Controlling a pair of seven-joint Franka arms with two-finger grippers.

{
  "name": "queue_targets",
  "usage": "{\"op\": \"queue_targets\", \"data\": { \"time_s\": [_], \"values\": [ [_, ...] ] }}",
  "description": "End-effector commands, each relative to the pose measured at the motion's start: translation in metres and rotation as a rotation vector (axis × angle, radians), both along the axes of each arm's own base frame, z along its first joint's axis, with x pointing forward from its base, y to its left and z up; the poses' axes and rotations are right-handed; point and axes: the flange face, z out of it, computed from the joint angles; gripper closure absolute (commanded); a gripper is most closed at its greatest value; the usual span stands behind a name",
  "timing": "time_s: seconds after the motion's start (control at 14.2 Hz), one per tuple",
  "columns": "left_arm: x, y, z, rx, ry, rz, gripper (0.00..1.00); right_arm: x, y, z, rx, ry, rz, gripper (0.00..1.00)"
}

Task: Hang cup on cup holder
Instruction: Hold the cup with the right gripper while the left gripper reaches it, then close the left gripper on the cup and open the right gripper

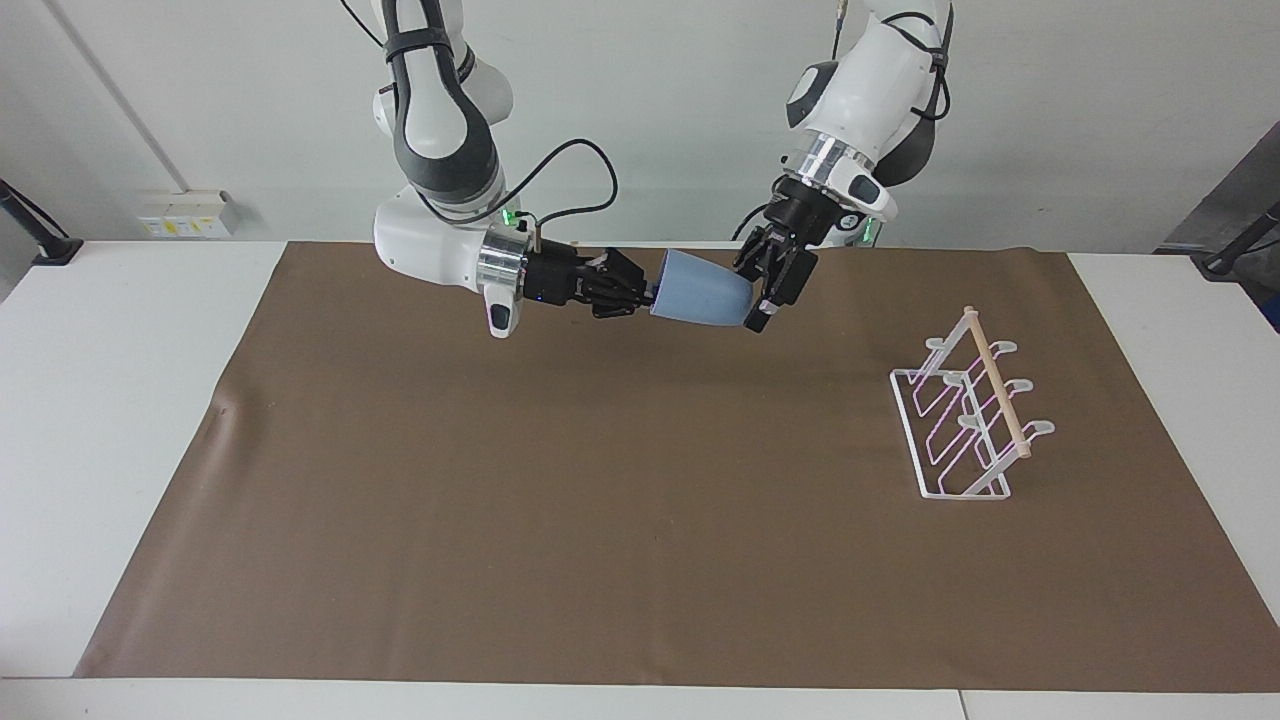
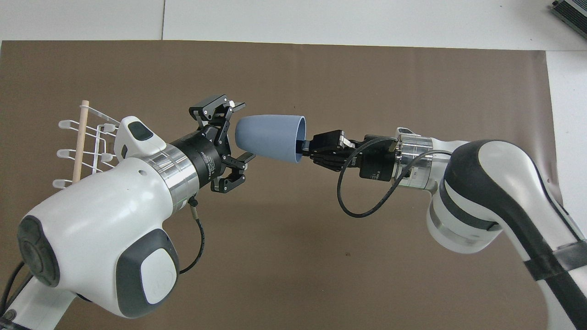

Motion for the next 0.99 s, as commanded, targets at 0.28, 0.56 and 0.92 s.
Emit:
{"op": "queue_targets", "data": {
  "time_s": [0.28,0.56,0.92],
  "values": [
    [-0.0071,-0.0157,0.0034,-0.053,-0.004,0.029,0.0,-0.0035,0.0003,-0.0013,0.016,-0.015,-0.027,1.0],
    [-0.006,-0.0139,0.0025,-0.039,-0.009,0.017,0.3,-0.0034,0.0002,-0.0013,0.015,-0.016,-0.028,1.0],
    [-0.0062,-0.0144,0.0025,-0.026,-0.017,0.006,0.87,-0.0027,-0.0011,-0.0015,0.013,-0.014,-0.034,1.0]
  ]
}}
